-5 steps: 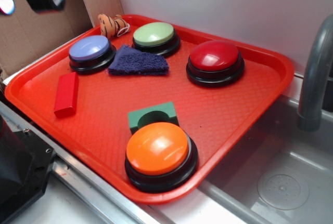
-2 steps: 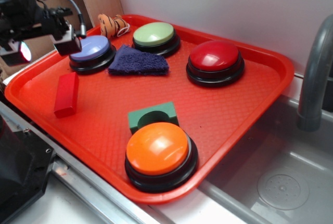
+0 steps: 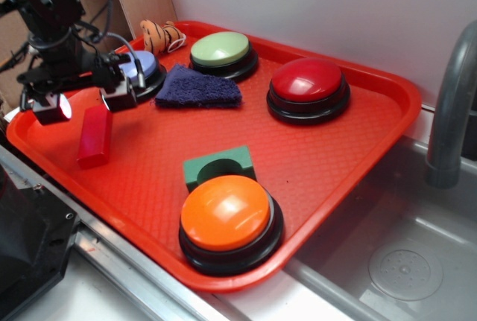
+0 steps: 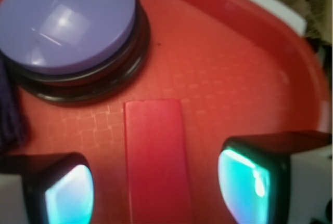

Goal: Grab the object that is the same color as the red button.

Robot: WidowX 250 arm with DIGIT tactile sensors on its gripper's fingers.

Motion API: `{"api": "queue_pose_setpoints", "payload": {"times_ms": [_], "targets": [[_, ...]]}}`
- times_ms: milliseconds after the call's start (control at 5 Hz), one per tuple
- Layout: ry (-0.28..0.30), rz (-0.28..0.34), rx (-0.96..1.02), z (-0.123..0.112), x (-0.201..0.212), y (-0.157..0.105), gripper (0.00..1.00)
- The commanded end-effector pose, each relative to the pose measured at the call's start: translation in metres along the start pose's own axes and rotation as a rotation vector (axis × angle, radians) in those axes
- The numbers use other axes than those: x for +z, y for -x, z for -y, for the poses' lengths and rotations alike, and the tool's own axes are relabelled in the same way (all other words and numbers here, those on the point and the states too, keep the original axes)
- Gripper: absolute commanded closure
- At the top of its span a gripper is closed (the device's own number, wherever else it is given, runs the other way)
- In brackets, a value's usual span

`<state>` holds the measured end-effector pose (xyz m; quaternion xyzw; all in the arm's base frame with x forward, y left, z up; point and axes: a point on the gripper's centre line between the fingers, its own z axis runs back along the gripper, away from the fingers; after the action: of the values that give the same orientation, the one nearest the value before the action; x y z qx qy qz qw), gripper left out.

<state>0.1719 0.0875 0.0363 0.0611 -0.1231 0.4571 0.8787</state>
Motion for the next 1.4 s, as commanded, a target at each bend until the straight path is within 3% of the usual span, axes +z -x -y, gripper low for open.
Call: {"api": "queue_pose_setpoints", "payload": {"times_ms": [0,200,400,600,800,1200], "targets": [[0.090,-0.081,-0.038,-0.009,-0.023,-0.004,0.00],[0.096,-0.068,0.001,-0.011,-0.029,-0.003,0.30],[0.080,-0.060,0.022,-0.012,-0.030,-0.005,1.00],[0.086,-0.065,0.006,-0.010,-0.028,-0.006,1.00],[0.126,-0.057,-0.082,-0.002,0.000,-0.017,1.00],[0.200,-0.042,-0.375,0.038,0.093,-0.027,1.00]]}}
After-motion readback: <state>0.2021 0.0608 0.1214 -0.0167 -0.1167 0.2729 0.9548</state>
